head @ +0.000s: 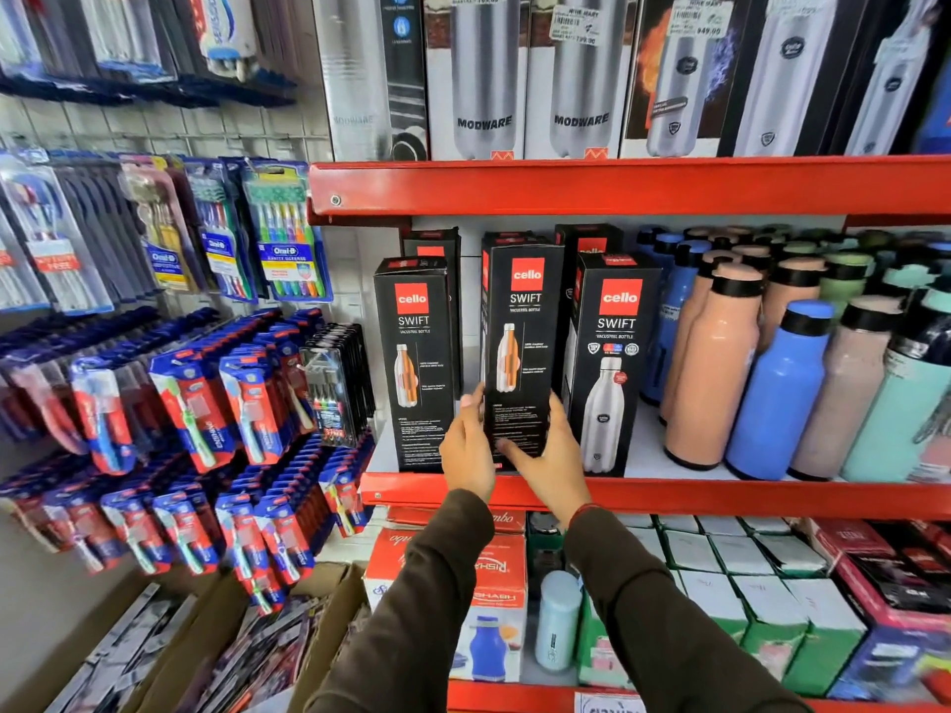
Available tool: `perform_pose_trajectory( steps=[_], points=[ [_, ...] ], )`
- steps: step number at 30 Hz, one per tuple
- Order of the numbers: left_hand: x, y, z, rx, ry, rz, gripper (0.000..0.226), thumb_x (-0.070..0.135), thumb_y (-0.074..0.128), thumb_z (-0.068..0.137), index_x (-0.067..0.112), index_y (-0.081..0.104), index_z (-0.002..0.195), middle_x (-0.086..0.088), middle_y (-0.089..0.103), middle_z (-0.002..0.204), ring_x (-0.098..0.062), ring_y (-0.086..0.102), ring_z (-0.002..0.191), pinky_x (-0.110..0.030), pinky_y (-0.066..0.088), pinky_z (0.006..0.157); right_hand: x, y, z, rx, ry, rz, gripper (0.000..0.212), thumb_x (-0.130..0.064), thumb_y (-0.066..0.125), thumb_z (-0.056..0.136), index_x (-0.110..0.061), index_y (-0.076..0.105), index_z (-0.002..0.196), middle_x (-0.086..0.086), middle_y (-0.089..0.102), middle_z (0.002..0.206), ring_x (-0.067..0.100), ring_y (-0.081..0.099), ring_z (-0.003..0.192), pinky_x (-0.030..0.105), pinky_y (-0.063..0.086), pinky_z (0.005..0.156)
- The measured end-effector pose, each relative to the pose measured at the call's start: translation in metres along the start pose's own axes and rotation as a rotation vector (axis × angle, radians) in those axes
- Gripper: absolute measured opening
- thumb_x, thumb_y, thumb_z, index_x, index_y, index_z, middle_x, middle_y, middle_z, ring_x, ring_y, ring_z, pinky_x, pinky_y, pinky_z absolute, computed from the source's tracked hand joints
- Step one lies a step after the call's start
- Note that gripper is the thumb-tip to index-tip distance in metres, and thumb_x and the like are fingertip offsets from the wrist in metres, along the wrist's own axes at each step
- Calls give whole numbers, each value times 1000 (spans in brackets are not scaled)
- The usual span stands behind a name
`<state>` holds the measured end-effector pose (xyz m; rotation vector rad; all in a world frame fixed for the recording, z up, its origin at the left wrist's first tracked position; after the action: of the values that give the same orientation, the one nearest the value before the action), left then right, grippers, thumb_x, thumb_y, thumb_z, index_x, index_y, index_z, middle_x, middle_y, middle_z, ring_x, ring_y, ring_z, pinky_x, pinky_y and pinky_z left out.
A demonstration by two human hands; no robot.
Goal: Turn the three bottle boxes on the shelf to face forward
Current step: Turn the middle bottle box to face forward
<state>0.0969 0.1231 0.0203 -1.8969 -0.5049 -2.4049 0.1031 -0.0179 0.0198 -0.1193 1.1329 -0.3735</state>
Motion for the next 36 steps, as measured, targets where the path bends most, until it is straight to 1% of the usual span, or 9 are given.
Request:
perform_pose_trajectory(
  steps=[4,10,13,16,18,21,28,34,36],
  points=[
    [4,-4,-6,50,30,-29,55,61,35,91,29,71,120,-7,71,126,-18,64,120,-47,45,111,0,-3,4,24,16,-18,94,-38,86,69,-23,33,145,0,58,136,14,57,126,40,48,107],
    [1,-9,-9,113,40,-57,40,47,37,101,36,75,102,8,74,110,-17,66,114,-46,49,108,-3,-8,9,118,27,-44,101,-44,89,62,-19,35,144,2,59,137,18,56,128,38,47,106],
    [-1,-6,-5,70,61,-69,42,37,33,104,26,72,114,4,70,123,-9,62,120,-34,44,112,-4,-11,12,142,26,-38,99,-41,89,60,-20,38,142,2,61,133,17,58,125,39,49,105],
    [0,3,4,15,67,-16,43,30,28,107,20,48,143,1,47,151,3,44,133,-11,30,113,-8,-10,13,145,7,-40,98,-40,88,59,-23,38,141,-2,60,135,14,57,126,35,47,107],
    [-4,9,12,-17,15,-13,48,27,28,107,14,32,153,-3,32,161,-8,30,147,-26,20,124,-11,-9,12,142,-17,-31,98,-43,86,60,-24,37,143,-5,56,138,11,53,129,29,44,109],
    [-8,11,22,-40,-12,79,51,25,29,106,14,24,156,-5,27,164,-17,23,152,-40,16,126,-12,-7,14,108,-26,-30,100,-37,85,64,-20,33,148,0,50,145,13,47,136,37,40,114],
    [-9,11,24,-24,3,148,50,17,34,104,16,27,153,-8,33,160,-22,32,148,-33,23,122,-7,0,14,-4,-21,-128,91,-22,68,87,-18,11,158,5,22,164,15,20,152,24,16,119],
    [-1,15,22,-2,82,191,48,10,35,103,10,32,151,-10,37,158,-23,33,147,-35,23,123,-2,0,16,-13,-6,-187,66,-8,51,97,-13,20,156,15,38,158,26,37,146,40,29,121],
    [-3,16,21,-8,83,195,48,9,35,103,9,31,151,-11,37,158,-23,33,147,-35,23,123,2,-1,15,-11,3,-194,64,-8,51,98,-14,23,155,14,42,155,26,41,143,36,30,119]
  ],
)
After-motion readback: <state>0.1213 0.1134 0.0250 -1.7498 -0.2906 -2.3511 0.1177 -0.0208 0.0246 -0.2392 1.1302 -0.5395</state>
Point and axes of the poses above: each hand's wrist, its own z-axis towards the middle knuckle, its own y-axis out of the palm, x = y × z, the point moved 9 cm from there along z, towards the middle knuckle
